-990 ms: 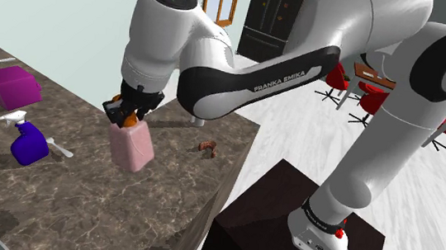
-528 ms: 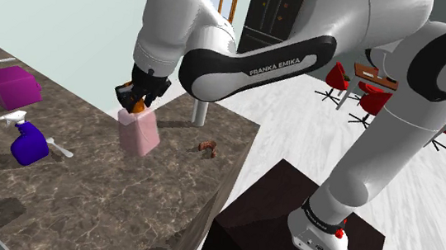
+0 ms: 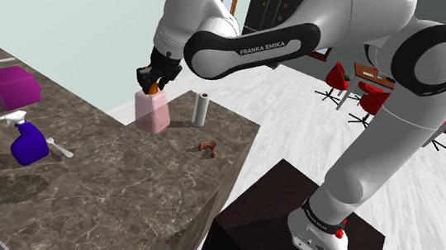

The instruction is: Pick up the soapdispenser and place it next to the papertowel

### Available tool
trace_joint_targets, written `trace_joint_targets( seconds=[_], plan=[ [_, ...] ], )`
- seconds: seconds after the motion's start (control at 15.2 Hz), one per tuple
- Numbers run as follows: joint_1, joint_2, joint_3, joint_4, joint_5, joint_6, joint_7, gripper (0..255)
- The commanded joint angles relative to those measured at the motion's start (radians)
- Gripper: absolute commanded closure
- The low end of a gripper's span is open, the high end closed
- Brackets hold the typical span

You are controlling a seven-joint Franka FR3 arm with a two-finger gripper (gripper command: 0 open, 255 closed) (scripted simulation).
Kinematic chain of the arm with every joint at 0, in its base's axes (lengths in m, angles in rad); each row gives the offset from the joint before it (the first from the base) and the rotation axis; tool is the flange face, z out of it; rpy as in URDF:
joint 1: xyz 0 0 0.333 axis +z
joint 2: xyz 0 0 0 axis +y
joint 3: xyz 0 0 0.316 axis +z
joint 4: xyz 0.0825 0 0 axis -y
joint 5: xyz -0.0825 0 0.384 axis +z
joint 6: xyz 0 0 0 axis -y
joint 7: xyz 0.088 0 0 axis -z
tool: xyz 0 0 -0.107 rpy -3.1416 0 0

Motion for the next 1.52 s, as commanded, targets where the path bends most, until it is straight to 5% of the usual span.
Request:
trace_joint_targets(
  seconds=[0.0,0.79,1.45],
  plan=[
    [-0.026,0.015,-0.019,0.011,0.009,0.011,-0.052,255],
    [-0.133,0.197,-0.107,0.214,0.001,-0.013,-0.290,255],
    [-0.163,0.440,-0.169,0.553,-0.032,-0.121,-0.463,255]
  ],
)
